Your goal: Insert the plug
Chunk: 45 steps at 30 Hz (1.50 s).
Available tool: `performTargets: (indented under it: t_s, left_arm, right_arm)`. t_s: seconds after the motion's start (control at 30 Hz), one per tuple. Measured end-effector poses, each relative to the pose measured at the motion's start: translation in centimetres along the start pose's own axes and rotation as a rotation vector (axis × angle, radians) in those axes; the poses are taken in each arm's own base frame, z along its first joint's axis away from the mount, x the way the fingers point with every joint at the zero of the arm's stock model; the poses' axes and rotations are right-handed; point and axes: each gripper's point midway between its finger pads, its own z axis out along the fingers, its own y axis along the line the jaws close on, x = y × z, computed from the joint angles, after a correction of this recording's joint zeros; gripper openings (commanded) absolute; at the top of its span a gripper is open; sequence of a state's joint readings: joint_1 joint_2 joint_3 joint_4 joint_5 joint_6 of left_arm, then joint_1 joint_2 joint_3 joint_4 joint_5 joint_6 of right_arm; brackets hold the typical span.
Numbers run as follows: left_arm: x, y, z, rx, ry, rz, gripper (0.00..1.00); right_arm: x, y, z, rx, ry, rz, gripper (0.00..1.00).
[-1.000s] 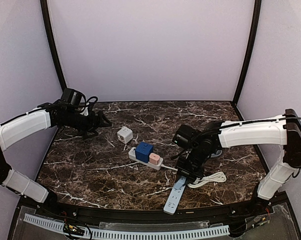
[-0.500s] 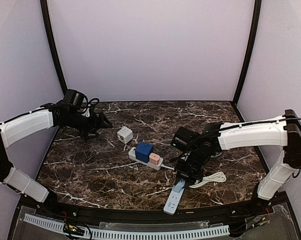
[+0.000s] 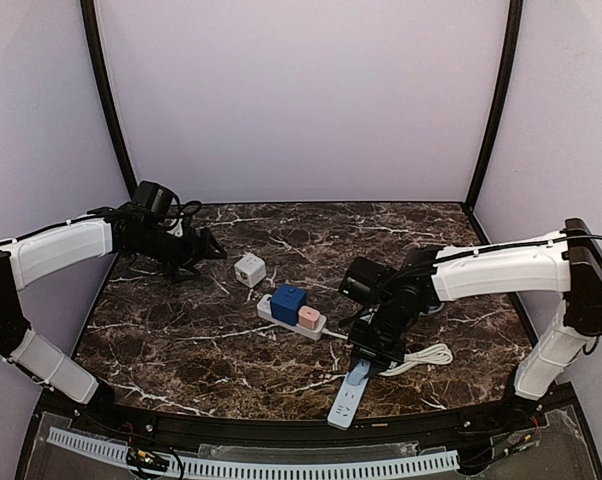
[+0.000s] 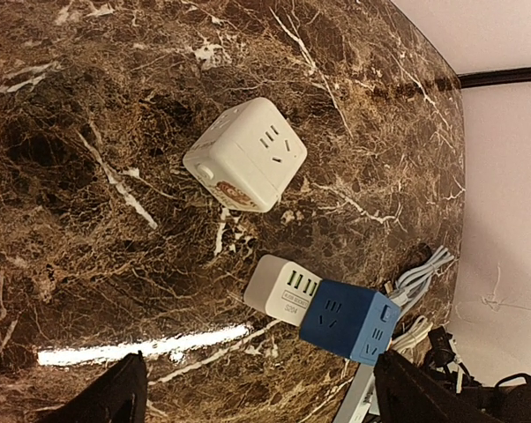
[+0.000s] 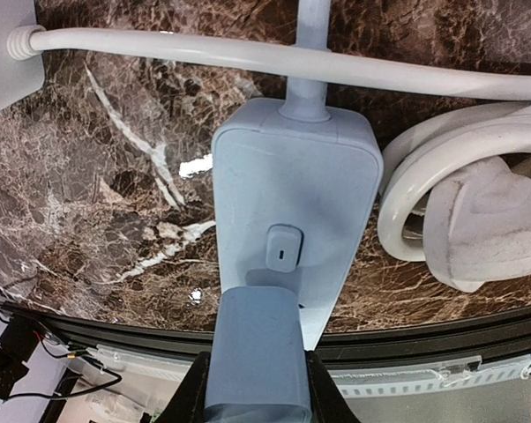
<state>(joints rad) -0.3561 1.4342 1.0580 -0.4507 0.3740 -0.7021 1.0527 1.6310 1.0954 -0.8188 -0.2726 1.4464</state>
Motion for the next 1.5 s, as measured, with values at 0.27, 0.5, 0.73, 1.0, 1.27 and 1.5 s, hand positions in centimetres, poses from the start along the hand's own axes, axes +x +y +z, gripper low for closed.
performTargets:
  t_s: [0.27,0.5,0.73,1.0,1.27,1.5]
  left_arm:
    - [0.0,0.0,0.0,0.000,-0.001,-0.009,0.89]
    - [0.0,0.1,0.0,-0.004,0.001,-0.010,0.89]
    - [0.2,0.3,0.0,-0.014,0.006,-0.014,0.89]
    - [0.1,0.4,-0.1,-0.020,0.000,-0.013,0.89]
    - [0.2,0.5,0.0,-0.022,0.003,-0.014,0.89]
    - [0.2,0.4,0.0,-0.019,0.006,-0.014,0.89]
  right_arm:
    - [-0.1,0.4,0.2,0.079,0.008,0.025,0.00]
    - [-0.3,0.5,0.3,0.148,0.011,0.044,0.00]
    - [-0.4,0.7,0.4,0.195,0.016,0.048,0.00]
    - [-0.4,0.7,0.5,0.247,0.026,0.025,0.00]
    - [-0.2,-0.2,0.5,0.136,0.004,0.016,0.00]
    - [-0.3,0.6,0.6,0.214,0.020,0.007,0.00]
